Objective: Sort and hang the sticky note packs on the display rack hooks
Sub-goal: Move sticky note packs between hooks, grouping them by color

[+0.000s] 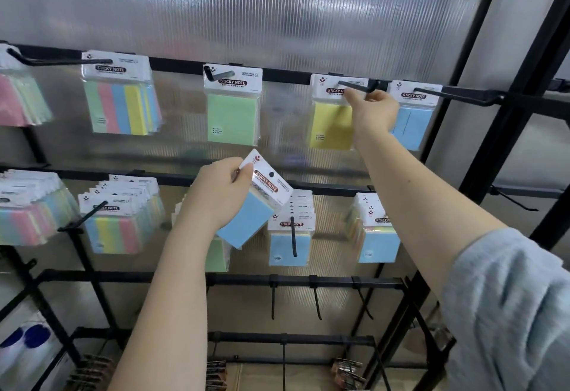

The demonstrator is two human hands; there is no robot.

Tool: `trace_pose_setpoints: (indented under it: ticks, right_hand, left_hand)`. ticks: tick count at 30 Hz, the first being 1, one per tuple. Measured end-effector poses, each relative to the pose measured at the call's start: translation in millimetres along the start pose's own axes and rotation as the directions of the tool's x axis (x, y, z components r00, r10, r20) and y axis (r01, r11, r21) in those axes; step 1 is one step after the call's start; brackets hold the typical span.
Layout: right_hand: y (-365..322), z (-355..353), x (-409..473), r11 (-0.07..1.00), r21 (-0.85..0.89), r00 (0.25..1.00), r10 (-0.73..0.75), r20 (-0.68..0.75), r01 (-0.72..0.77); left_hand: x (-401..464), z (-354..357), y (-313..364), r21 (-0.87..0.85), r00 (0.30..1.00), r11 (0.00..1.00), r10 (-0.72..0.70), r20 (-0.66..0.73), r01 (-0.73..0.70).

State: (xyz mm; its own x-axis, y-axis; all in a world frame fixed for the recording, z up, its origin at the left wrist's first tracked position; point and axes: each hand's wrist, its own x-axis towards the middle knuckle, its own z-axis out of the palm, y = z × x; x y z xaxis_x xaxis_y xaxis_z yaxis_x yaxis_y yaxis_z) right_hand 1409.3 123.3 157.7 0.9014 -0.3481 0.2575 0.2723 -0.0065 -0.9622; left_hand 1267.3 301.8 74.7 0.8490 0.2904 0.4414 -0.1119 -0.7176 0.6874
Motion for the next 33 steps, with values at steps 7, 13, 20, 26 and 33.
trace_pose_setpoints:
  ticks: [7, 13, 20, 26, 33]
  right_hand:
    - [12.7, -6.2, 1.9, 0.998, 0.016, 0.994, -0.063, -0.088, 0.065]
    - [33.2, -42.4, -7.7, 0.991, -0.109, 0.997, -0.075, -0.019, 0.072]
    - [81.5, -127.3, -18.9, 0.945, -0.323, 0.987, 0.008, 0.163, 0.045]
    - [132.5, -175.3, -25.3, 0.924, -0.371, 0.951, 0.195, 0.241, -0.095]
    - [158.4, -194.8, -30.9, 0.926, -0.362, 0.897, 0.25, 0.364, -0.111]
  left_hand:
    - [-0.7, 6.4, 6.2, -0.028, 1.0, 0.999, 0.024, 0.014, -0.024]
    - [-8.0, 10.2, 25.5, -0.173, 0.999, 0.984, 0.025, -0.024, -0.029]
    - [-26.3, 24.3, 61.8, -0.321, 0.998, 0.947, 0.006, -0.069, -0.028]
    - [-39.9, 44.6, 97.5, -0.453, 0.998, 0.89, 0.033, -0.05, -0.052]
    - [-40.1, 75.1, 151.0, -0.546, 0.989, 0.825, 0.108, -0.101, -0.146]
